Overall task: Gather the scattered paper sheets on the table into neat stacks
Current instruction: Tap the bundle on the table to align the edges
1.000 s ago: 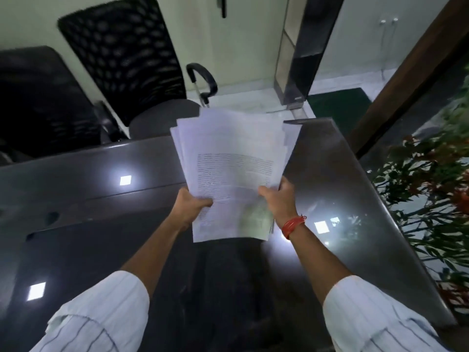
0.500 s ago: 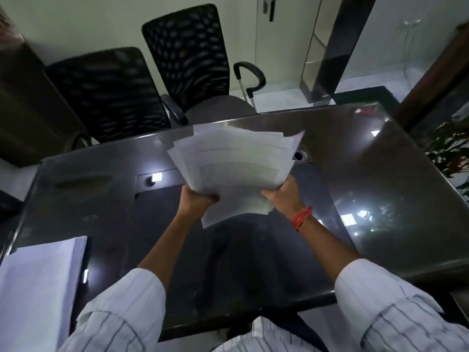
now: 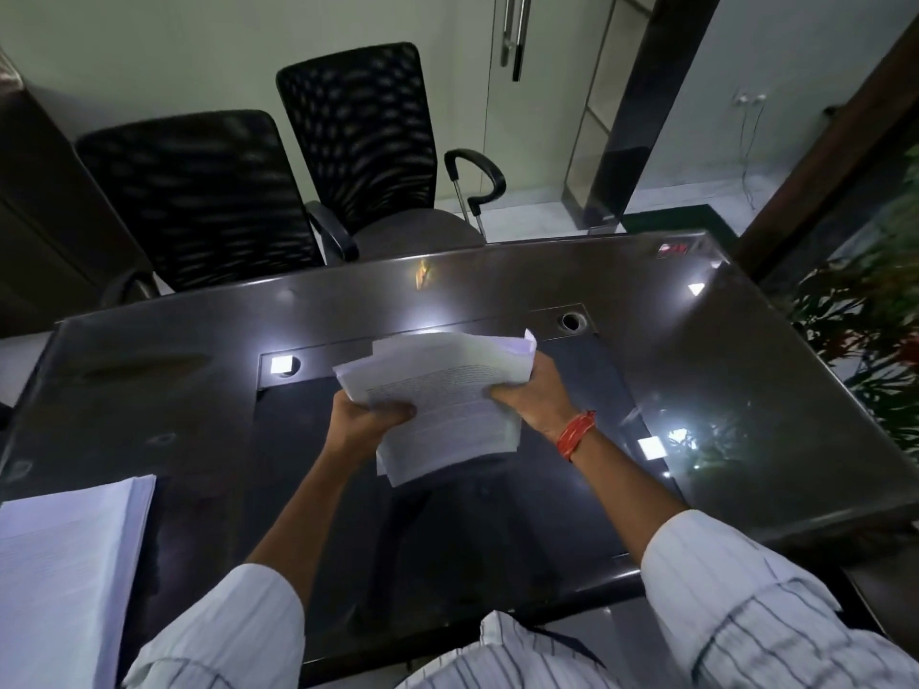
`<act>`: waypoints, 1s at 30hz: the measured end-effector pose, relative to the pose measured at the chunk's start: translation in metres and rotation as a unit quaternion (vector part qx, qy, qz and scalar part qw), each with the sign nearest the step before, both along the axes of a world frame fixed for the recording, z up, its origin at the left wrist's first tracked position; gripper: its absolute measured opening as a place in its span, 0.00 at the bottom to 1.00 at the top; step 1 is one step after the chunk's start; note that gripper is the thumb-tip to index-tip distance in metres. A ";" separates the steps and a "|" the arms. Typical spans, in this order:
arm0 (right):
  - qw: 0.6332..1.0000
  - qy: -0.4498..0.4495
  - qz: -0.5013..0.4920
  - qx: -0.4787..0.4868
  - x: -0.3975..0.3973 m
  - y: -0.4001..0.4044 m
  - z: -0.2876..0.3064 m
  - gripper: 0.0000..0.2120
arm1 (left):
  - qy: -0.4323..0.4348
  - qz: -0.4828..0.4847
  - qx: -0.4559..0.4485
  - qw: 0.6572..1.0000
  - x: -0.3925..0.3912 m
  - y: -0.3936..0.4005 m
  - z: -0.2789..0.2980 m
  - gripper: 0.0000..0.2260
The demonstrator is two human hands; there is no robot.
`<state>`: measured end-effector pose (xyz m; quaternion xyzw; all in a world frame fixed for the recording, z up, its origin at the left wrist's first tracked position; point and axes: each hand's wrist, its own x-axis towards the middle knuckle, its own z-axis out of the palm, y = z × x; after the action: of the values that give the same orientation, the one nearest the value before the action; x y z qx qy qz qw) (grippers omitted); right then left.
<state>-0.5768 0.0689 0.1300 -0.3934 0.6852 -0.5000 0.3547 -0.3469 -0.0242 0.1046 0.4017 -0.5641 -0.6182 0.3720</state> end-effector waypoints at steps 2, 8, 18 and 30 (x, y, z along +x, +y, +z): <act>1.000 0.008 0.020 -0.001 -0.002 0.003 0.002 0.24 | 0.000 -0.006 0.008 1.000 -0.003 0.001 -0.002 0.25; 0.999 0.012 -0.033 -0.007 -0.018 0.013 0.000 0.22 | 0.001 0.012 -0.005 1.000 -0.011 0.006 -0.003 0.26; 0.999 -0.022 -0.049 -0.008 -0.006 0.013 -0.014 0.24 | 0.000 0.018 -0.039 0.999 -0.019 0.019 0.002 0.21; 1.000 0.012 0.010 -0.011 -0.010 0.020 -0.015 0.20 | -0.031 0.023 -0.019 0.999 -0.010 0.029 -0.002 0.15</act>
<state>-0.5871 0.0885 0.1146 -0.4099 0.6795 -0.4997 0.3472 -0.3569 0.0049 0.1029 0.4267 -0.5772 -0.5859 0.3761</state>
